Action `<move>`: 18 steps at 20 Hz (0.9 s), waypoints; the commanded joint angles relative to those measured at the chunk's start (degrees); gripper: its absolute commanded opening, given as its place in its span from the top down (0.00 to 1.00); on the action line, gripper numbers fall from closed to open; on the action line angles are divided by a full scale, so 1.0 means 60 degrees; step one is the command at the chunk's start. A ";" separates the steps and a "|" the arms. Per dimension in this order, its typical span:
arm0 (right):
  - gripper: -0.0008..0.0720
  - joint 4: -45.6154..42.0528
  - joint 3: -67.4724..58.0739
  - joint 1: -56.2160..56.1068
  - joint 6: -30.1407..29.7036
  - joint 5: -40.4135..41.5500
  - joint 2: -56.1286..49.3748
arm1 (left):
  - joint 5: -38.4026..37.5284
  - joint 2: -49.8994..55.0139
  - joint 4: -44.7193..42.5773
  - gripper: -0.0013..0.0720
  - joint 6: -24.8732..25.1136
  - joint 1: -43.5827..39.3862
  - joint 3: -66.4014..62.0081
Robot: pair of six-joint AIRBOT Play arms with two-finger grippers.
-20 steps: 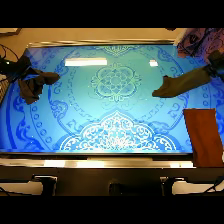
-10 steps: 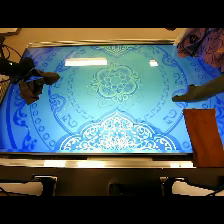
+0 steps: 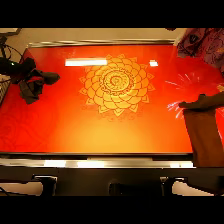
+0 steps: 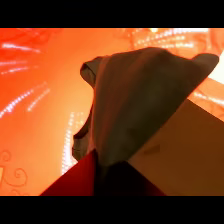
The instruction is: Fold the clothes and pants, and hang the long-sleeved shirts on hangers.
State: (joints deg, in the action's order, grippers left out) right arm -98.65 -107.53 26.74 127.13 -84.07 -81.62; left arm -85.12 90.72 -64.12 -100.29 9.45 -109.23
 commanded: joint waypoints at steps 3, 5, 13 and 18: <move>0.96 -0.0790 0.0656 0.0004 -0.0444 -0.2014 0.0087 | 0.0004 0.0007 0.0000 0.96 0.0004 -0.0004 -0.0004; 0.96 -0.1246 0.1574 0.0004 -0.0550 -0.1963 0.0408 | -0.0004 0.0004 0.0000 0.96 0.0004 -0.0004 -0.0004; 0.96 -0.2575 0.6364 0.0004 0.0036 -0.0798 0.2353 | -0.0066 0.0007 0.0000 0.96 0.0000 -0.0004 -0.0004; 0.96 -0.3049 0.7909 0.0004 0.0259 -0.0361 0.2732 | -0.0113 0.0004 0.0004 0.96 0.0000 -0.0004 -0.0004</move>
State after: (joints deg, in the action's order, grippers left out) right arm -114.48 -65.52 26.74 127.59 -87.74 -66.70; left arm -85.56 90.72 -64.12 -100.29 9.45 -109.23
